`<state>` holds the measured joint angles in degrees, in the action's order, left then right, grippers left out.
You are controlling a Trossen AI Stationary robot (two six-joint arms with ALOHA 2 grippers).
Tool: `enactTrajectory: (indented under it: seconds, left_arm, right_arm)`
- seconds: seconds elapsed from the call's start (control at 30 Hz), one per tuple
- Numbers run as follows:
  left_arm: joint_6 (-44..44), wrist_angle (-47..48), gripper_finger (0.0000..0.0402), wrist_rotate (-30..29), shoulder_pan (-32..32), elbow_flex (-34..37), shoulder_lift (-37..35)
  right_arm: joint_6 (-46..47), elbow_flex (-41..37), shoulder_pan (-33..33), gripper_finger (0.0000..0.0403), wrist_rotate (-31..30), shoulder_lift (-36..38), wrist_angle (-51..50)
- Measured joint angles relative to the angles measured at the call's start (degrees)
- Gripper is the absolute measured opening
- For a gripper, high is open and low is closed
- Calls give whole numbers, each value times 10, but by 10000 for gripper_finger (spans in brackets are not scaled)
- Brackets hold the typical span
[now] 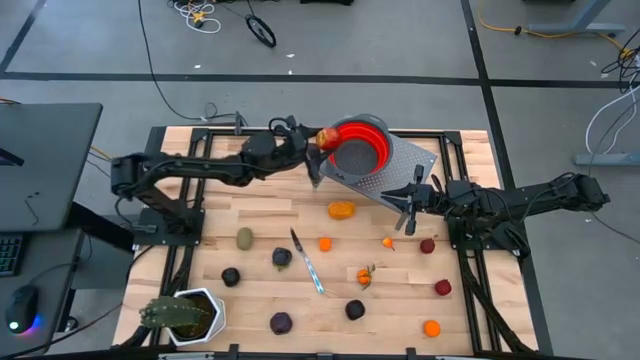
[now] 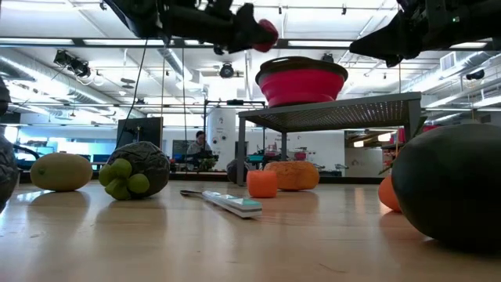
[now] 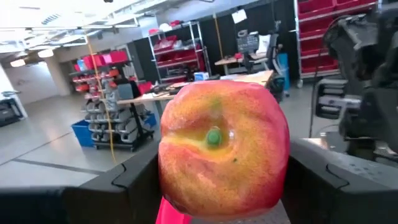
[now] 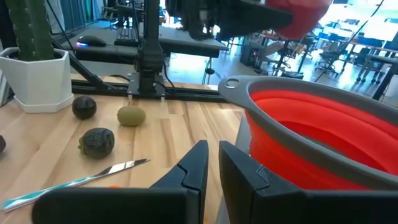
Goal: Pick & Place Fruit
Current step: Put the apple into the red strainer bowl, then put the peach into the red strainer bowl
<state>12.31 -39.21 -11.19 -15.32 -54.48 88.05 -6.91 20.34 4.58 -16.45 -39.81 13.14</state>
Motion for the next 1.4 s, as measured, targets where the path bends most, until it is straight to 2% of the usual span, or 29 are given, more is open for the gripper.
enactTrajectory:
  seconds: [0.1, 0.37, 0.83, 1.03, 1.17, 1.27, 1.4]
  left_arm:
    - [0, -28, 266, 2, -2, -1, 22]
    - [-12, -27, 271, -1, -1, -6, 38]
    - [-10, -3, 346, 15, -1, -6, 38]
    - [21, -2, 344, -28, 3, -6, 4]
    - [11, 31, 339, -30, 12, -6, -37]
    - [-17, 89, 335, -5, 19, -6, -70]
    - [-65, 171, 330, 64, 28, -4, -89]
  right_arm:
    - [2, 0, 0, 49, 0, 0, -1]
    - [2, 0, 0, 49, 0, 0, 5]
    - [2, 0, 0, 49, 0, 0, 9]
    - [5, 0, 0, 49, 2, 0, 9]
    - [19, 0, 0, 49, 10, 0, 9]
    - [16, 0, 0, 49, 17, 0, 8]
    - [10, 0, 0, 52, 17, 0, -1]
